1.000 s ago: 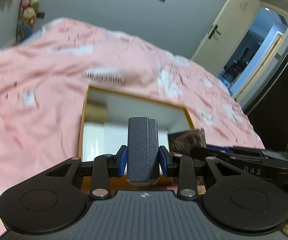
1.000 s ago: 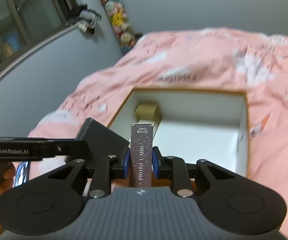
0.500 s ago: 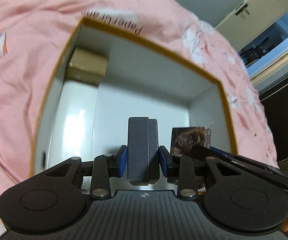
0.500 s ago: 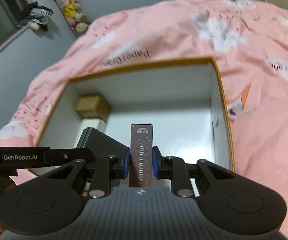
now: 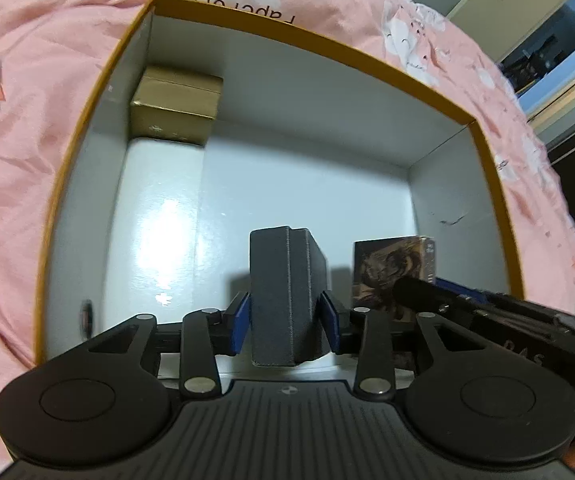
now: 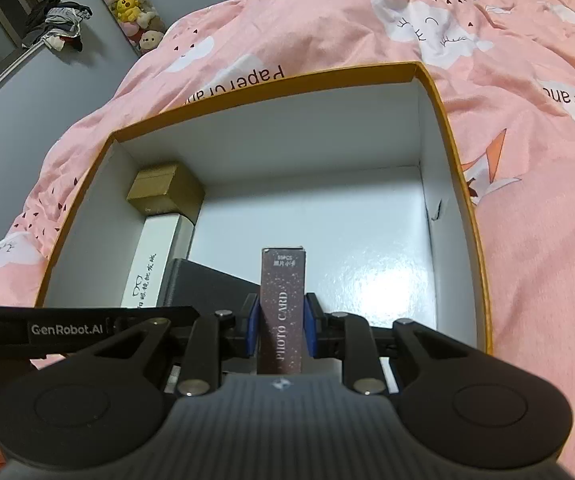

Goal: Organize objects
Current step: 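Lower the grey case into the orange box with the left gripper, then lower the photo card pack beside the grey case and open the right gripper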

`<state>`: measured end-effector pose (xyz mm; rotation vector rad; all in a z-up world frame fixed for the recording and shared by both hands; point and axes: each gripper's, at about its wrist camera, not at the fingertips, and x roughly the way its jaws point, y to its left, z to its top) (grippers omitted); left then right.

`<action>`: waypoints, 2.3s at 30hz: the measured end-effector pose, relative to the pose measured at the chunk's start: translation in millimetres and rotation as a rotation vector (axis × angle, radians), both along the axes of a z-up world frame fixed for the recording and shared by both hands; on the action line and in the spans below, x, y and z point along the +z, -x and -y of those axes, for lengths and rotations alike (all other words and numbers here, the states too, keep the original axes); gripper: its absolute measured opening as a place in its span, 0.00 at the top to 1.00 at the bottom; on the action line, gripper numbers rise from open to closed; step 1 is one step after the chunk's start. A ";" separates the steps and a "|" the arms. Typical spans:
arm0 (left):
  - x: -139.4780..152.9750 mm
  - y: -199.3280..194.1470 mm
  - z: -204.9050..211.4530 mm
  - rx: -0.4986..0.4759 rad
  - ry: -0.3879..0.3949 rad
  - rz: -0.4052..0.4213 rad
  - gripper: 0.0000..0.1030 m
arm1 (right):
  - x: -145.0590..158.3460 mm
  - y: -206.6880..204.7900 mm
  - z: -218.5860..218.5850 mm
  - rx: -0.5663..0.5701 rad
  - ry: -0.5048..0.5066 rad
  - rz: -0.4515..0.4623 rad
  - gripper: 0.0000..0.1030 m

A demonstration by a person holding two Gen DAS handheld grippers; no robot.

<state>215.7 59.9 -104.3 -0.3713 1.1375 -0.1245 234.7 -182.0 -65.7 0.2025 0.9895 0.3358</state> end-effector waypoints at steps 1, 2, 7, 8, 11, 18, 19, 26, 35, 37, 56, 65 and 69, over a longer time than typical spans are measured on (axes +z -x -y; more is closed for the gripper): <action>0.8 0.4 0.6 -0.003 -0.028 0.004 0.57 | 0.0 -0.2 -0.3 0.000 0.000 -0.002 0.77; 2.5 1.7 1.9 -0.010 -0.064 0.013 0.56 | -0.1 -0.6 -0.6 0.001 0.001 -0.004 0.77; 12.4 8.0 -2.2 -0.006 -0.069 0.058 0.56 | -3.2 -6.4 -3.5 0.009 -0.007 -0.027 0.77; 15.3 9.0 -4.0 -0.002 -0.064 0.072 0.56 | -4.4 -8.0 -4.3 0.010 -0.012 -0.035 0.77; 24.9 13.6 -9.7 0.018 -0.059 0.123 0.56 | -9.7 -13.3 -7.8 0.014 -0.030 -0.067 0.77; 26.7 11.1 -15.0 0.030 -0.028 0.163 0.52 | -19.2 -18.8 -16.2 0.029 -0.089 -0.130 0.77; 26.8 11.2 -15.0 0.031 -0.028 0.165 0.52 | -20.3 -19.7 -15.3 0.026 -0.099 -0.139 0.77; 20.1 12.1 -11.8 0.006 -0.011 0.162 0.52 | -26.7 -34.0 -4.0 0.013 -0.102 -0.235 0.75; 15.4 13.7 -12.2 0.012 0.006 0.136 0.52 | -30.0 -37.2 -15.0 0.054 0.102 -0.238 0.60; 14.6 14.0 -12.1 0.010 0.011 0.131 0.52 | -34.8 -36.9 -17.5 0.055 0.142 -0.242 0.57; 8.3 14.4 -10.4 0.003 0.015 0.120 0.52 | -43.2 -33.6 -22.9 0.134 0.121 -0.201 0.69; 51.9 45.3 -7.4 -0.032 0.034 0.249 0.52 | 15.2 5.5 -21.9 0.133 0.135 0.002 0.68; 72.1 69.3 5.0 -0.099 0.047 0.297 0.52 | 46.2 40.0 -4.9 0.115 0.105 0.086 0.68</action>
